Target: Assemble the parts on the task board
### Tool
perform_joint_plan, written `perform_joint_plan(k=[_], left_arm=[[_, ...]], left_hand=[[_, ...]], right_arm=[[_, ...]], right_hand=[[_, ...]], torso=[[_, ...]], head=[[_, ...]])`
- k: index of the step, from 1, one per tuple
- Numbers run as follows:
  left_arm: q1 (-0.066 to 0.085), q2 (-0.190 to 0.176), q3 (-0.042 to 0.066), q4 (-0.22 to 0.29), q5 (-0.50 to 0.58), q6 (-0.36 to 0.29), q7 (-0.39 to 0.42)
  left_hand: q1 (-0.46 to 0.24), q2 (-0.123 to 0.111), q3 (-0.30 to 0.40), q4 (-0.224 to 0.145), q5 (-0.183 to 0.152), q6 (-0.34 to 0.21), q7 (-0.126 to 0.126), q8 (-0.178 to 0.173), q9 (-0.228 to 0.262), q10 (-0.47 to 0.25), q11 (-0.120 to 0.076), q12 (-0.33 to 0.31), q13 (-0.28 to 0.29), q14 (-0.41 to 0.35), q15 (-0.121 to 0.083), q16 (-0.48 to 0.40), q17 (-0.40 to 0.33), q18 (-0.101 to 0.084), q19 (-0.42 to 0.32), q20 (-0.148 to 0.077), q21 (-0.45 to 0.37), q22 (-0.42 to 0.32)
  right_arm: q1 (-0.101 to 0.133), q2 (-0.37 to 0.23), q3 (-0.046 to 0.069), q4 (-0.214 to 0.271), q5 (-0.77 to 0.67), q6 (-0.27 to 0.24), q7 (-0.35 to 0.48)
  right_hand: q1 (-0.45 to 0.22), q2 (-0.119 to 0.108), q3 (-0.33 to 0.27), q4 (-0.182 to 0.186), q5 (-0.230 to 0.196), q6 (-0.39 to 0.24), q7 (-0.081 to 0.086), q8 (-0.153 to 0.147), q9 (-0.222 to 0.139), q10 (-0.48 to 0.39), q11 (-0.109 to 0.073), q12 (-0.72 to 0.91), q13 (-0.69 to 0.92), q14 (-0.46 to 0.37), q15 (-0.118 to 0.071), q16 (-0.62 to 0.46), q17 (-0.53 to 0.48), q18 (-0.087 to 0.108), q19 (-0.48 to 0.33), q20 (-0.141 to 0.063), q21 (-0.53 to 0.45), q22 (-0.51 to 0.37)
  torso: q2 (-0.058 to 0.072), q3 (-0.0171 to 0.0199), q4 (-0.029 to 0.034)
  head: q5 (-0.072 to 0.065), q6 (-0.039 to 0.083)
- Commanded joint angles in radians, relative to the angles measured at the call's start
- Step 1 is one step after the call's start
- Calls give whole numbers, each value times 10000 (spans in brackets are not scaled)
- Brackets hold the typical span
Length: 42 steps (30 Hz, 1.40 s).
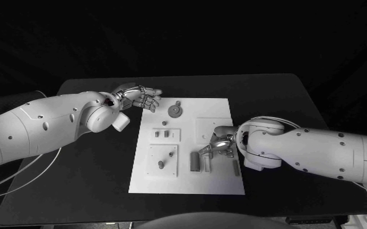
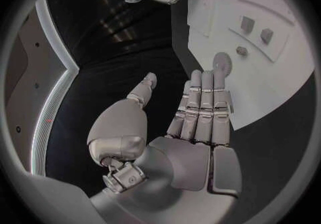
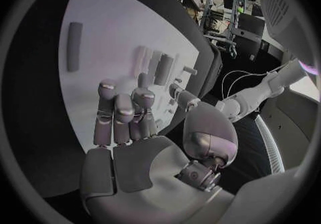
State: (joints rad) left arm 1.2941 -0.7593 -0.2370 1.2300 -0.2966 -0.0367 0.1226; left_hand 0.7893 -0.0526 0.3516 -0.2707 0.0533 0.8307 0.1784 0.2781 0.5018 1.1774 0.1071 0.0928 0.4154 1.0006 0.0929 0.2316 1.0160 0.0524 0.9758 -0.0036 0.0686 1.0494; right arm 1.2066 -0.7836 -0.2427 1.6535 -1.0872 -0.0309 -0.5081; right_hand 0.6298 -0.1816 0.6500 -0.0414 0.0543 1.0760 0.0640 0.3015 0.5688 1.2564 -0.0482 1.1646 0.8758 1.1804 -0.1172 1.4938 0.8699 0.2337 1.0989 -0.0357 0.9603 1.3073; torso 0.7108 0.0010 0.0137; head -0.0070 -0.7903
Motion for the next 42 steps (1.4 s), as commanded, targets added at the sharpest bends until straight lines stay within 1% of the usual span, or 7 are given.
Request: perform_joint_plan(k=[1, 4, 6, 15, 18, 32, 42], left_arm=[[5, 9, 8, 11, -29, 67, 92], [6, 17, 8, 19, -29, 47, 103], [6, 23, 8, 16, -29, 34, 116], [8, 20, 8, 55, -28, -6, 88], [9, -6, 8, 70, -26, -26, 64], [10, -57, 8, 94, -26, -40, 31], [10, -70, 8, 94, -26, -7, 16]], left_hand=[[-71, -7, -11, -32, -13, 15, 52, -44, -13, -27, -51, 32, 17, 33, 10, -53, 10, 187, 6, -17, 14, -17], [-73, -7, -11, -32, -13, 16, 52, -43, -13, -27, -51, 31, 17, 33, 11, -53, 10, 187, 6, -16, 14, -17], [-74, -8, -11, -32, -13, 17, 52, -43, -13, -28, -51, 31, 17, 32, 11, -54, 10, 186, 5, -16, 14, -17], [-76, -11, -10, -32, -13, 23, 50, -39, -12, -29, -50, 31, 18, 31, 12, -55, 11, 186, 4, -15, 14, -18], [-80, -12, -10, -30, -13, 28, 49, -36, -12, -30, -50, 31, 18, 31, 12, -55, 12, 186, 4, -15, 15, -18], [-138, -21, -16, 3, -13, 41, 44, -28, -13, -28, -50, 32, 21, 33, 13, -57, 17, 187, 5, -14, 17, -22], [-147, -22, -14, 7, -13, 43, 42, -27, -13, -27, -51, 33, 22, 34, 12, -57, 18, 188, 6, -15, 18, -23]], right_arm=[[193, -304, 10, 1, 213, 116, 339], [372, -573, 8, 22, 593, 578, 442], [475, -701, 5, 28, 582, 696, 415], [523, -1460, -9, 234, -197, 1751, -58], [523, -1719, -12, 313, -708, 1975, -153], [504, -2363, -28, 639, -973, 2334, -213], [-14, -2116, -29, 394, -989, 2275, -196]], right_hand=[[190, 24, -28, -120, -12, -54, 19, 9, 16, 8, 19, -3, 16, 51, -34, 6, 4, 281, 24, -88, 73, 67], [353, 143, -72, -299, -15, -278, 82, -109, -26, 19, 78, 7, 28, 65, -37, 3, -2, 281, 35, -97, 82, 67], [718, 597, -229, -916, 578, -602, 245, -266, -77, 55, 252, 32, 42, 112, -23, -1, -14, 281, 69, -83, 102, 65], [1005, 1040, -424, -1774, 619, -489, 224, -204, -61, 58, 223, -11, 13, 94, 29, -72, -41, 281, 19, -7, 39, 26], [963, 1052, -454, -1811, 619, -441, 209, -181, -56, 57, 207, -25, 4, 92, 39, -84, -46, 281, 12, 11, 25, 18], [590, 909, -468, -1580, 629, -117, 75, -42, -27, 80, 77, -126, -64, 101, 109, -125, -62, 281, 1, 52, -34, -23], [413, 714, -382, -1296, 631, -77, 53, -45, -42, 98, 55, -149, -74, 104, 148, -131, -58, 281, -3, 44, -45, -28]], torso=[[3, -3, -6], [3, -9, -2], [5, -11, 5], [14, -4, 10], [5, 2, -19], [10, -7, 4], [9, -12, 16]], head=[[-12, 27], [-58, 59], [-135, 99], [-241, 96], [-274, 90], [-382, 34], [-414, 17]])
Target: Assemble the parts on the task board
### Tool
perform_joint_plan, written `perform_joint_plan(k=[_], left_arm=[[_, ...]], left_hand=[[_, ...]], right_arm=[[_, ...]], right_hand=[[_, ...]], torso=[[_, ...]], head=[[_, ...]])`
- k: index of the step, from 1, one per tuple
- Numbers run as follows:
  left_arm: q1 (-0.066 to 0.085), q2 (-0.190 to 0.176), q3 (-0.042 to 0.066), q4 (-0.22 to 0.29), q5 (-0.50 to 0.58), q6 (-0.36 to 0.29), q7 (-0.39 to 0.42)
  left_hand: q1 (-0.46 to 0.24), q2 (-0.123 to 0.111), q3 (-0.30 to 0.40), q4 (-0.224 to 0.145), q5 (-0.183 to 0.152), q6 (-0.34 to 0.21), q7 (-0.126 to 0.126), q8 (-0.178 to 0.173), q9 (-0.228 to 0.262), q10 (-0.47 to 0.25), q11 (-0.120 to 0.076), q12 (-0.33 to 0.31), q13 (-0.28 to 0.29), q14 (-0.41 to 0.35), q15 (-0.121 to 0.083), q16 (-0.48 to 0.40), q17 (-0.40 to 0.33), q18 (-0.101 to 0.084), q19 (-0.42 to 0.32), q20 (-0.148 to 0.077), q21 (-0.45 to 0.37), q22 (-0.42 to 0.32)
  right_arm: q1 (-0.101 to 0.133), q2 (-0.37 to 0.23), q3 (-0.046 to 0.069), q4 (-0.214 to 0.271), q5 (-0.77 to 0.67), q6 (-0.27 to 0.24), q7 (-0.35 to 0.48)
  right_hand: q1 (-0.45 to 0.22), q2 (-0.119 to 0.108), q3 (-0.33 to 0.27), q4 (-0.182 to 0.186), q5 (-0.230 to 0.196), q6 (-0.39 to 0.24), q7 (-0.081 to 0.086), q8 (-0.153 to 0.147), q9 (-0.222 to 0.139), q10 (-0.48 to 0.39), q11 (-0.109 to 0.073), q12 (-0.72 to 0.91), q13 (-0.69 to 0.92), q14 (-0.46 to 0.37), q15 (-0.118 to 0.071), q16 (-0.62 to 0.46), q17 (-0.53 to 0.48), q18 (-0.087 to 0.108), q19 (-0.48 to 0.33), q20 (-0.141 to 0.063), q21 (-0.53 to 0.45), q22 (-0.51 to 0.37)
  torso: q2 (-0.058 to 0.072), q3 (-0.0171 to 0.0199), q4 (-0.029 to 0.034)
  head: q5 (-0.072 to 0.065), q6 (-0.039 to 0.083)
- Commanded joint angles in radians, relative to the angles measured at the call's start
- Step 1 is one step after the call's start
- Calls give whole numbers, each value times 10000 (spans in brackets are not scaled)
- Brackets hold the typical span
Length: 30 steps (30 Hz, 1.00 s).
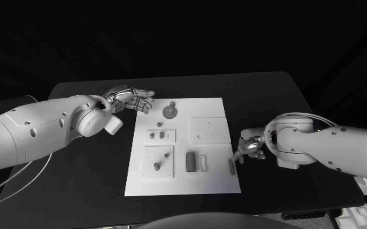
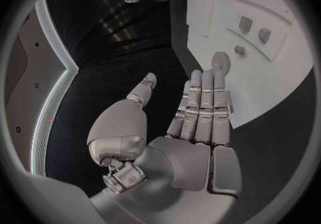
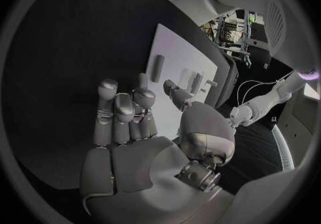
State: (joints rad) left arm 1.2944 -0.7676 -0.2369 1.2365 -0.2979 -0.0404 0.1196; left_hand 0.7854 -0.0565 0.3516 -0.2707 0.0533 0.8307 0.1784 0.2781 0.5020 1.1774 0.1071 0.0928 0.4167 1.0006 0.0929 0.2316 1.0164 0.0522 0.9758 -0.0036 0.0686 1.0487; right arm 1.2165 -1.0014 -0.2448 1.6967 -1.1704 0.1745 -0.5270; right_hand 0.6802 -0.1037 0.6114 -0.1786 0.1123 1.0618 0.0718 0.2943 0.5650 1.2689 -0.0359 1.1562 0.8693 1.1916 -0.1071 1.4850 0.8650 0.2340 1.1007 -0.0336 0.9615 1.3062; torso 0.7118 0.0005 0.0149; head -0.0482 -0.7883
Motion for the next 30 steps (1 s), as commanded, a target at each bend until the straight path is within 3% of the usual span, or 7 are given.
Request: perform_joint_plan(k=[1, 14, 30], left_arm=[[7, 14, 7, 30, -13, 37, 47], [6, 7, 7, 33, -13, 55, 47], [6, -11, 7, 34, -13, 93, 42]], left_hand=[[-108, 17, -14, 8, -13, 43, 42, -27, -15, -28, -51, 33, 9, 34, 12, -57, 14, 191, 6, -15, 18, -17], [-114, 16, -8, 11, -13, 41, 42, -28, -17, -28, -52, 33, 10, 34, 11, -58, 16, 192, 5, -16, 18, -18], [-116, 17, -1, 11, -13, 38, 42, -30, -19, -28, -53, 34, 11, 35, 10, -59, 19, 194, 6, -17, 20, -19]], right_arm=[[-169, 96, -8, -53, -157, 206, -3], [-513, 536, -7, -184, -244, 216, 8], [-610, 953, -22, -551, -934, 262, -23]], right_hand=[[-101, -84, 18, 106, 51, 67, -25, 27, -7, -26, -69, -66, -10, -9, 50, -44, -8, 278, -21, 21, -57, -17], [-131, -254, 120, 308, 47, 76, -29, 22, -14, -17, -73, -71, -7, -2, 61, -41, -2, 278, -12, 8, -51, -14], [-7, -136, 166, 276, 36, 133, -50, 56, 4, 2, -94, -49, 11, 20, 71, -14, 11, 278, 4, -10, -18, 8]], torso=[[0, -7, 4], [-1, 0, -2], [-5, -2, -6]], head=[[5, -5], [27, -43], [65, -75]])
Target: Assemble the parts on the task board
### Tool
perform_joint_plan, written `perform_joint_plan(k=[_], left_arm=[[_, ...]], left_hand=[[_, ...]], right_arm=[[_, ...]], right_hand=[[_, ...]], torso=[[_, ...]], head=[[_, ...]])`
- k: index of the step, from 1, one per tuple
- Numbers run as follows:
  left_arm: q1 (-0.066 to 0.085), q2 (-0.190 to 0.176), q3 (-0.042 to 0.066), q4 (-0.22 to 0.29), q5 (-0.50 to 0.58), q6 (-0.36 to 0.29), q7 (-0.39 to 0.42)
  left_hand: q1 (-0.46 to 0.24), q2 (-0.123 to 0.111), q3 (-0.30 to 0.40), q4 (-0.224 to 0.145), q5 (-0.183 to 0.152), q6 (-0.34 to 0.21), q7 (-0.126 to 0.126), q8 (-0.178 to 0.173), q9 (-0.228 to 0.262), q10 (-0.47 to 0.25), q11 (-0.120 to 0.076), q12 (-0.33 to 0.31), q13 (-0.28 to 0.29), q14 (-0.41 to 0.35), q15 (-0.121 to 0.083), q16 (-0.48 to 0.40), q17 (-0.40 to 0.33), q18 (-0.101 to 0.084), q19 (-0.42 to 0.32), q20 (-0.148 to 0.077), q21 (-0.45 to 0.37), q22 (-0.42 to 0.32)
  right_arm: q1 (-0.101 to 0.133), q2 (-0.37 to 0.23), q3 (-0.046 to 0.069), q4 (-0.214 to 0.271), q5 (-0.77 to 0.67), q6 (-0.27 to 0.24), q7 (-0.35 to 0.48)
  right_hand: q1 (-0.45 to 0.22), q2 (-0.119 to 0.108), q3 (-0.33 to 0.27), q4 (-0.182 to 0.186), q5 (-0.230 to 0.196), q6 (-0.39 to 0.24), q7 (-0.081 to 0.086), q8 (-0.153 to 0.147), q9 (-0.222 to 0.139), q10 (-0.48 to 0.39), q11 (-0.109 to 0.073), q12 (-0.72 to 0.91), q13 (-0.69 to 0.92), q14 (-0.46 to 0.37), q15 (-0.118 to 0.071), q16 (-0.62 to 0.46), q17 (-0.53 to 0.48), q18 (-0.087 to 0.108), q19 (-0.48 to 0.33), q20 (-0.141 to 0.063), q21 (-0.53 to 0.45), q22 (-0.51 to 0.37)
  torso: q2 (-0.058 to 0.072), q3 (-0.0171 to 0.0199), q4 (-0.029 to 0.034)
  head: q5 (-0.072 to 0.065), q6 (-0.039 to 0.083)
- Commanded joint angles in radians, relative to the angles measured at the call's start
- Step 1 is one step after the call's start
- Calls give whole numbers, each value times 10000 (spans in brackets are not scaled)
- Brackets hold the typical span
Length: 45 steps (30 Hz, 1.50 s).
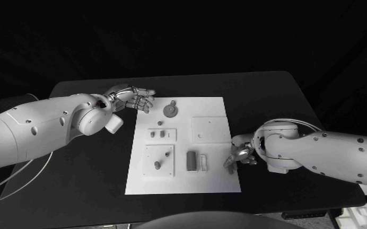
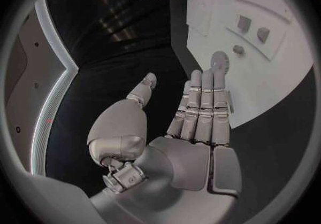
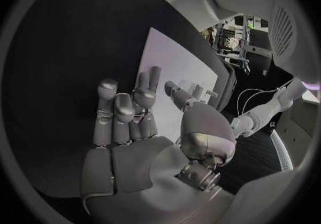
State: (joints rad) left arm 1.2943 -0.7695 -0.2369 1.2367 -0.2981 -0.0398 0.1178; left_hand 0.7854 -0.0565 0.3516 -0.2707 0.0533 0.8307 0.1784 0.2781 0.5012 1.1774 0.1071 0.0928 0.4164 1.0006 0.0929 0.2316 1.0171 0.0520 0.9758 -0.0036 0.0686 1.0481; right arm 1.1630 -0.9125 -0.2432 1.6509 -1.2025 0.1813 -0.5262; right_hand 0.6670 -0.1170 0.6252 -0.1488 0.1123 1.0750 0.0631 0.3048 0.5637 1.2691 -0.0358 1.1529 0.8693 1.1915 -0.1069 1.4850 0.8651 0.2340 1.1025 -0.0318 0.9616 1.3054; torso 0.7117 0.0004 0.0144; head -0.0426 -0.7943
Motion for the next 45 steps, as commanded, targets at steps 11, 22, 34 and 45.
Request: perform_joint_plan(k=[11, 22, 34, 45], left_arm=[[6, -12, 7, 41, -11, 135, 33], [6, -16, 7, 47, -11, 163, 10], [6, -12, 7, 45, -11, 168, -17], [6, -5, 7, 29, -12, 190, -38]], left_hand=[[-124, 19, 0, 14, -17, 38, 43, -29, -12, -27, -53, 35, 16, 36, 10, -59, 14, 195, 6, -16, 20, -14], [-128, 18, 0, 13, -19, 39, 43, -28, -13, -28, -53, 34, 17, 36, 10, -60, 16, 196, 5, -16, 20, -14], [-112, 9, 7, -7, -19, 23, 47, -36, -17, -31, -53, 33, 17, 34, 10, -62, 19, 198, 1, -17, 19, -15], [-104, 12, 12, -15, -19, 17, 50, -38, -19, -29, -53, 34, 19, 35, 10, -62, 21, 198, 2, -16, 21, -15]], right_arm=[[-330, 484, -51, -397, -1326, 98, -86], [-334, 526, -50, -347, -1493, 145, -97], [-334, 459, -49, -172, -1107, -363, -112], [-291, 255, -46, -65, 833, -1124, -147]], right_hand=[[402, 502, -119, -624, 35, 190, -38, 96, 158, 106, -165, 36, 43, 98, 75, 50, 39, 278, 28, -59, 66, 68], [733, 758, -132, -1375, 52, 203, -46, 107, 240, 140, -172, 18, 45, 121, 93, 39, 35, 278, 44, -56, 75, 65], [1977, 499, -144, -1432, 1036, -49, 69, -24, 276, 40, -58, -20, 75, 47, 66, -3, 38, 278, -27, -16, 63, 72], [2138, 1031, -231, -1436, 2024, -59, 70, -23, 338, 17, -56, -12, 117, 30, 69, 9, 54, 278, -54, 48, 69, 80]], torso=[[1, 3, 8], [-2, -3, 2], [0, 1, -1], [-4, 0, 1]], head=[[20, -50], [22, -70], [23, -87], [41, -86]])
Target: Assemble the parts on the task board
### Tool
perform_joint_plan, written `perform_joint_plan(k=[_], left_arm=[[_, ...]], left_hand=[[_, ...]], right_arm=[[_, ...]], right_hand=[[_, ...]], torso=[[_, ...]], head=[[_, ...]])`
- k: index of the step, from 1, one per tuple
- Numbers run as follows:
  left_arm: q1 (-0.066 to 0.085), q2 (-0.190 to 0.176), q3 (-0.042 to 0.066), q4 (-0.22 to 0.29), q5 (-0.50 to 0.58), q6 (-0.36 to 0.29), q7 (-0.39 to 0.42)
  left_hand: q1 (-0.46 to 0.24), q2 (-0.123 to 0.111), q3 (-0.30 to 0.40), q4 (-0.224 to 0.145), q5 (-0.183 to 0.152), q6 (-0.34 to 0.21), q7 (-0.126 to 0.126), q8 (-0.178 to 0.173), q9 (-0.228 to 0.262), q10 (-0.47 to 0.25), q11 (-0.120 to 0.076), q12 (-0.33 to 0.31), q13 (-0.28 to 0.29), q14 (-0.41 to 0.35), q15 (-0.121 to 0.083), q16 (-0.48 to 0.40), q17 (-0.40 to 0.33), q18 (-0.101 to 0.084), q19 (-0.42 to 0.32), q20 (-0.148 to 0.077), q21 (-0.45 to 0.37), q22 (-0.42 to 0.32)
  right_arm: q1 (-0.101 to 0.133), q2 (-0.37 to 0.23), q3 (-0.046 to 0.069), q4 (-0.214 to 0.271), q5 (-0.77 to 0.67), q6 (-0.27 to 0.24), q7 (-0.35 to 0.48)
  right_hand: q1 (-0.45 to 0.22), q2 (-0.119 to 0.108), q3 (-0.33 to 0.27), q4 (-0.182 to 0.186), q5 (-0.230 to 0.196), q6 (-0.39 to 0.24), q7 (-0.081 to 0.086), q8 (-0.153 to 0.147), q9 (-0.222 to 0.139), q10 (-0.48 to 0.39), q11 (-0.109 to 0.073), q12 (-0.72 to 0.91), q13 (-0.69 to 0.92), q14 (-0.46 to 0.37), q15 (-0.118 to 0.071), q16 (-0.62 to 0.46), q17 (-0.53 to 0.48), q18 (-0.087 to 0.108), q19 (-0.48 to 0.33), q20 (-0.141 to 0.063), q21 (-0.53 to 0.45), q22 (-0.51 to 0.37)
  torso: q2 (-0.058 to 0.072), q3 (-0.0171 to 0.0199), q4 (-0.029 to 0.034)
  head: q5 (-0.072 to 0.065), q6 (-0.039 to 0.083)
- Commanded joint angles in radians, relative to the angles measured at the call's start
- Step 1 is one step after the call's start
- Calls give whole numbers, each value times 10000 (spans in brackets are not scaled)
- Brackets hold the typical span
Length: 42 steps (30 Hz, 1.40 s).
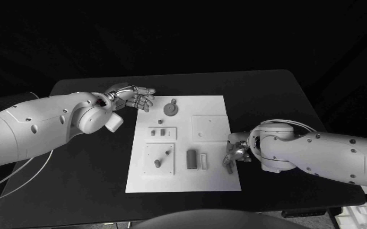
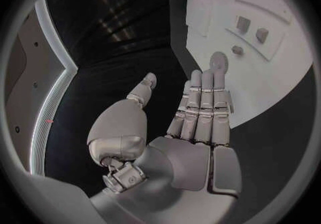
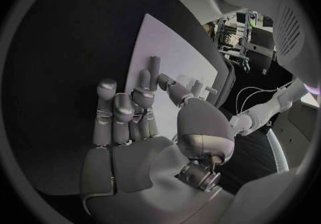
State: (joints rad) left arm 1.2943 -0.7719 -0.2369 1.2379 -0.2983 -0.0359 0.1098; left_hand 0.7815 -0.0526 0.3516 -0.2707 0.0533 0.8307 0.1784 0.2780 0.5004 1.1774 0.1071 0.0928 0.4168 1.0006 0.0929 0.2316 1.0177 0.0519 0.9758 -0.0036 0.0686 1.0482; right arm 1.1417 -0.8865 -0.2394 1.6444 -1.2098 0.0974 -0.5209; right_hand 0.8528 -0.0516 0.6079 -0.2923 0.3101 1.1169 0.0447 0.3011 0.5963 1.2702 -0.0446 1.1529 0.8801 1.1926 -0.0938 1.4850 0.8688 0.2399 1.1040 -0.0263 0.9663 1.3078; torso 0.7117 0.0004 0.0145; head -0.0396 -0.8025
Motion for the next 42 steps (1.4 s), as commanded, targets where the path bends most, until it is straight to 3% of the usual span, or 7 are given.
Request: perform_joint_plan(k=[1, 10, 20, 42], left_arm=[[6, 20, 7, 18, -10, 154, 41], [6, 26, 7, 13, -12, 173, 13], [6, 39, 7, 4, -21, 209, -19], [6, 66, 7, 4, -40, 241, -34]], left_hand=[[-65, -27, 12, -15, -19, 17, 50, -38, -12, -29, -53, 34, 15, 35, 10, -62, 16, 199, 3, -16, 21, -17], [-65, -28, 14, -19, -19, 16, 51, -38, -13, -28, -53, 35, 16, 36, 10, -62, 17, 198, 4, -16, 23, -17], [-63, -34, 14, -24, -19, 14, 53, -38, -14, -28, -53, 36, 17, 37, 10, -63, 19, 198, 4, -16, 23, -17], [-60, -33, 19, -34, -19, 8, 56, -40, -16, -29, -53, 36, 19, 36, 11, -65, 23, 198, 4, -14, 24, -18]], right_arm=[[-60, -8, -84, 2, 1007, -313, -193], [227, -42, -81, -92, 2825, -652, -20], [486, 103, -75, -89, 3244, -886, 52], [513, 1233, -76, -497, 3633, -657, 89]], right_hand=[[276, 399, -61, -1, 79, -475, 252, 14, 15, 9, 30, -11, 11, 20, -60, 10, 18, 219, -68, -6, 24, 56], [61, 504, -155, 31, 80, -467, 256, 4, 29, 17, 34, -21, 14, 23, -55, 14, 21, 219, -56, 18, 32, 53], [-10, 485, -163, 34, -27, -464, 255, -4, 29, 18, 32, -26, 15, 22, -61, 13, 22, 219, -49, 18, 29, 47], [-18, 457, -146, 28, -55, -463, 253, -11, 29, 18, 31, -26, 18, 18, -69, 15, 25, 219, -47, 14, 26, 43]], torso=[[-3, -1, 1], [0, -1, 3], [1, 0, 3], [3, -1, 11]], head=[[10, -1], [14, -28], [41, -23], [112, 0]])
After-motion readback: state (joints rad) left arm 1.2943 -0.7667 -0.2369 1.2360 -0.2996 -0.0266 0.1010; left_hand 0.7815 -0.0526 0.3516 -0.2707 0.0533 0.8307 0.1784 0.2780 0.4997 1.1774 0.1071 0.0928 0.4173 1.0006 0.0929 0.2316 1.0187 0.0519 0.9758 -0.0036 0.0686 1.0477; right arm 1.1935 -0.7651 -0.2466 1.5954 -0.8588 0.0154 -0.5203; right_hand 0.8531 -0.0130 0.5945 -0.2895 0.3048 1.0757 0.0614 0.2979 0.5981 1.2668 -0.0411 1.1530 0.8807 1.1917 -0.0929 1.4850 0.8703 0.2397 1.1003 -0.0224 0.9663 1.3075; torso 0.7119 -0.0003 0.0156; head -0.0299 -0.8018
